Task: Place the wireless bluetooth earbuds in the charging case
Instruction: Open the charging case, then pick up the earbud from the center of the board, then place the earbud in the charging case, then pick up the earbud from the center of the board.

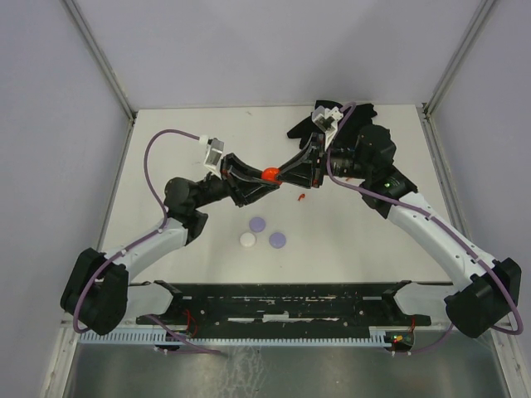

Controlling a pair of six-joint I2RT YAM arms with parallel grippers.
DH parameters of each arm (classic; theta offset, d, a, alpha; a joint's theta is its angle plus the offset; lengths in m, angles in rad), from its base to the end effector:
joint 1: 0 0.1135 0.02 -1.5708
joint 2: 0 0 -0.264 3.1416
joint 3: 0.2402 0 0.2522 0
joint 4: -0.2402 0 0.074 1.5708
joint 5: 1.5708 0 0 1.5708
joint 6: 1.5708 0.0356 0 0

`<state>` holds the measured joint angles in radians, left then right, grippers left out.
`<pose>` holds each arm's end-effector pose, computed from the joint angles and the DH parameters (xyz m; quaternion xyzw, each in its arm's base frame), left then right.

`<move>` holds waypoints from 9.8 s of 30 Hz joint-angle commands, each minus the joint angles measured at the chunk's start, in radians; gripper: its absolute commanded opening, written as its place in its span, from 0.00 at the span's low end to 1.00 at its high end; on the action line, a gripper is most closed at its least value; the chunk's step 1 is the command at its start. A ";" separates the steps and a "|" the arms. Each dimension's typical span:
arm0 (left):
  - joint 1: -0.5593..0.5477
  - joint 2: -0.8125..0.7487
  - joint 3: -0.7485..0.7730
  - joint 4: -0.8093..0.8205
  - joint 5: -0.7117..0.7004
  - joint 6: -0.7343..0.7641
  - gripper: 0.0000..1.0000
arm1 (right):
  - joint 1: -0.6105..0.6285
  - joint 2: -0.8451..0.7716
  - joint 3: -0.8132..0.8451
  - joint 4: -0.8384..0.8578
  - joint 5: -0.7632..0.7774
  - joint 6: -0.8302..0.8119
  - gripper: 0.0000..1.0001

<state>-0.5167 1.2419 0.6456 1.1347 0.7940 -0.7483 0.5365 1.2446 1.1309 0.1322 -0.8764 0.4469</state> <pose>0.2101 -0.1486 0.3262 0.2814 0.4910 -0.6281 0.5341 0.2287 0.1678 0.3972 -0.3309 0.6202 0.5671 0.4293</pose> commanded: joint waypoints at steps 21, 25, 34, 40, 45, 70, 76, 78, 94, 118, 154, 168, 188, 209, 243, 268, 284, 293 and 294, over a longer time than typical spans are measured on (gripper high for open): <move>-0.004 -0.068 0.047 -0.170 0.100 0.445 0.03 | 0.002 0.032 0.154 -0.311 0.081 -0.216 0.71; -0.004 -0.064 0.045 -0.165 0.105 0.457 0.03 | 0.003 0.047 0.171 -0.339 0.104 -0.234 0.72; -0.005 -0.071 0.003 -0.175 0.114 0.531 0.03 | 0.004 0.070 0.233 -0.388 0.182 -0.232 0.72; -0.006 -0.090 -0.017 -0.211 0.106 0.583 0.03 | 0.004 0.093 0.260 -0.422 0.227 -0.230 0.72; -0.005 -0.098 -0.031 -0.211 0.084 0.596 0.03 | 0.004 0.114 0.284 -0.460 0.246 -0.233 0.73; -0.006 -0.025 -0.048 -0.379 -0.476 0.661 0.03 | -0.006 0.465 0.402 -0.884 0.934 -0.165 0.76; -0.006 -0.025 -0.037 -0.400 -0.466 0.670 0.03 | -0.009 0.583 0.390 -0.879 1.017 -0.018 0.73; -0.006 -0.027 -0.033 -0.410 -0.466 0.676 0.03 | -0.008 0.617 0.388 -0.871 1.026 0.020 0.71; -0.007 -0.044 -0.024 -0.429 -0.457 0.681 0.03 | -0.008 0.799 0.425 -0.822 1.006 0.181 0.57; -0.018 -0.059 -0.025 -0.435 -0.450 0.690 0.03 | -0.008 0.910 0.512 -0.861 1.093 0.175 0.45; -0.027 -0.058 -0.023 -0.440 -0.428 0.699 0.03 | -0.008 0.979 0.613 -0.989 1.022 -0.020 0.26; -0.026 -0.083 -0.071 -0.339 -0.417 0.707 0.03 | -0.007 0.638 0.469 -0.866 0.946 -0.033 0.11; -0.025 -0.103 -0.172 0.049 -0.330 0.627 0.03 | 0.131 0.029 0.187 -0.354 0.813 0.039 0.10; -0.025 -0.105 -0.124 0.099 -0.244 0.550 0.03 | 0.224 -0.066 -0.009 0.110 0.638 0.084 0.10; -0.025 -0.104 -0.117 0.179 -0.277 0.337 0.03 | 0.230 -0.077 -0.077 0.137 0.602 0.022 0.08; -0.025 -0.104 -0.095 0.138 -0.342 0.305 0.03 | 0.230 -0.067 -0.072 0.144 0.550 0.043 0.08; -0.020 -0.100 -0.139 0.119 -0.348 0.357 0.03 | 0.215 -0.077 0.024 -0.087 0.693 -0.065 0.59; 0.007 -0.162 -0.135 -0.236 -0.409 0.514 0.03 | 0.075 -0.012 0.169 -0.373 0.732 -0.100 0.72; 0.011 -0.173 -0.134 -0.273 -0.414 0.534 0.03 | 0.061 0.002 0.187 -0.410 0.741 -0.106 0.74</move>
<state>-0.5171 1.1271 0.5026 1.0283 0.4343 -0.3401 0.6525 1.2076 1.2289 -0.1234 -0.1783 0.3756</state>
